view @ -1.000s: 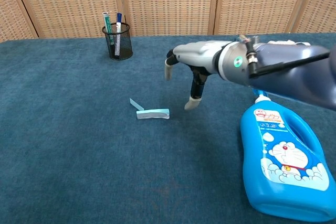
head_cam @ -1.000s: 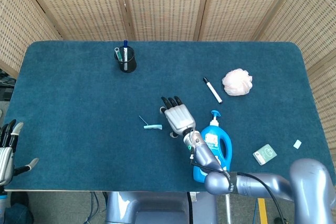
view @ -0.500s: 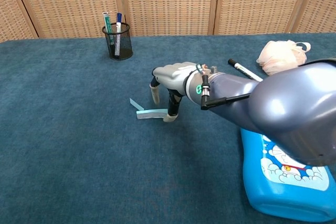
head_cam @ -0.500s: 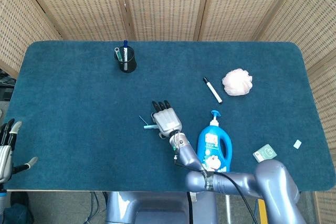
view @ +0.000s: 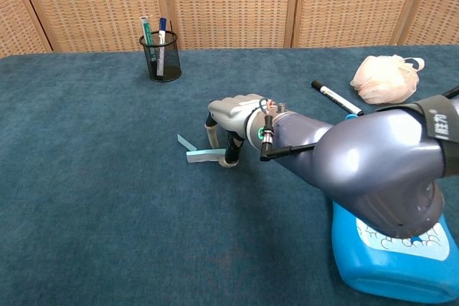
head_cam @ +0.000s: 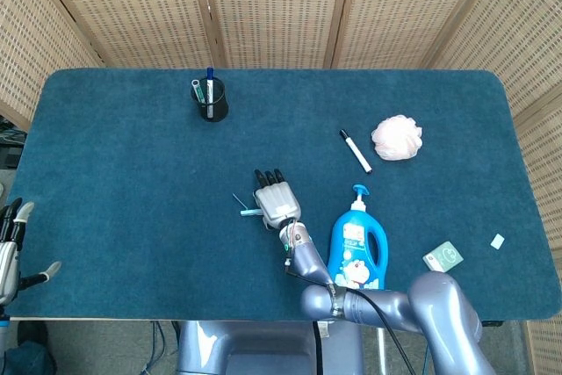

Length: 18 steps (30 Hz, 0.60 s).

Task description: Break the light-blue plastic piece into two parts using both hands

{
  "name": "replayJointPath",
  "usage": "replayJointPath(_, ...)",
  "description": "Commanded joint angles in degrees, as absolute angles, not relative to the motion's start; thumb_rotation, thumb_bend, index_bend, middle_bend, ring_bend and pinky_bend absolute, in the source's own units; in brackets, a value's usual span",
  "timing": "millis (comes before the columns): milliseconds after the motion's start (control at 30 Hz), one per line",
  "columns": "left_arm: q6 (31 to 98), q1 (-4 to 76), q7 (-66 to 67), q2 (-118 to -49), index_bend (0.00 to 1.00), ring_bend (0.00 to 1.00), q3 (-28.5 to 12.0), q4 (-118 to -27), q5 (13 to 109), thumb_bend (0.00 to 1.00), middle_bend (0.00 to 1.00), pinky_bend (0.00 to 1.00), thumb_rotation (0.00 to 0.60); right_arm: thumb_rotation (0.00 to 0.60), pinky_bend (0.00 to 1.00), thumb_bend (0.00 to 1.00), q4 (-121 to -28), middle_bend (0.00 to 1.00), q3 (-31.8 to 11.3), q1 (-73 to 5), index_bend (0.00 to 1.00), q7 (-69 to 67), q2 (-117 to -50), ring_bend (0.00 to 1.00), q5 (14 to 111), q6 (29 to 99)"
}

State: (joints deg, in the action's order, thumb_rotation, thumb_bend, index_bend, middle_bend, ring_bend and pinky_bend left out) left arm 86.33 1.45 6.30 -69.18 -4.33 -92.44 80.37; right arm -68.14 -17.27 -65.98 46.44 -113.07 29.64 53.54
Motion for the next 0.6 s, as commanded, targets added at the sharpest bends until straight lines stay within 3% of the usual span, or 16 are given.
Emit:
replayJointPath(33,86.26,1.51,6.35,-69.16,0.00,0.00,-4.35,-92.48,80.30,0.00,0.00,0.00,0.600,0.600,0.00,0.41,-67.84,0.00,-17.31,-66.01,0.48,46.48,-113.21,0.00,29.60,53.41)
replayJointPath(200,86.32,1.52,6.43,-69.21,0.00,0.00,-4.33,-92.48,80.18,0.00,0.00,0.00,0.600,0.600,0.00,0.45,-67.40,0.03,-17.42,-65.72,0.56,45.56,-113.40,0.00,30.58,53.25)
replayJointPath(433,87.23,1.60,6.42,-69.80,0.00,0.00,-4.63,-91.91,80.65,0.00,0.00,0.01,0.600,0.600,0.00,0.47,-69.85,0.05,-17.79,-64.41,0.59,42.42,-112.04,0.00,34.18,53.99)
replayJointPath(500,88.55,1.53,6.17,-70.44,0.00,0.08,-5.11,-91.17,81.24,0.00,0.00,0.09,0.600,0.600,0.00,0.47,-70.99,0.06,-17.92,-63.92,0.59,41.45,-111.36,0.00,35.26,54.35)
replayJointPath(600,91.65,1.96,5.30,-72.28,0.00,0.36,-6.42,-88.31,83.49,0.00,0.00,0.46,0.600,0.600,0.00,0.47,-73.80,0.06,-17.85,-62.81,0.60,39.97,-109.32,0.00,37.63,55.31)
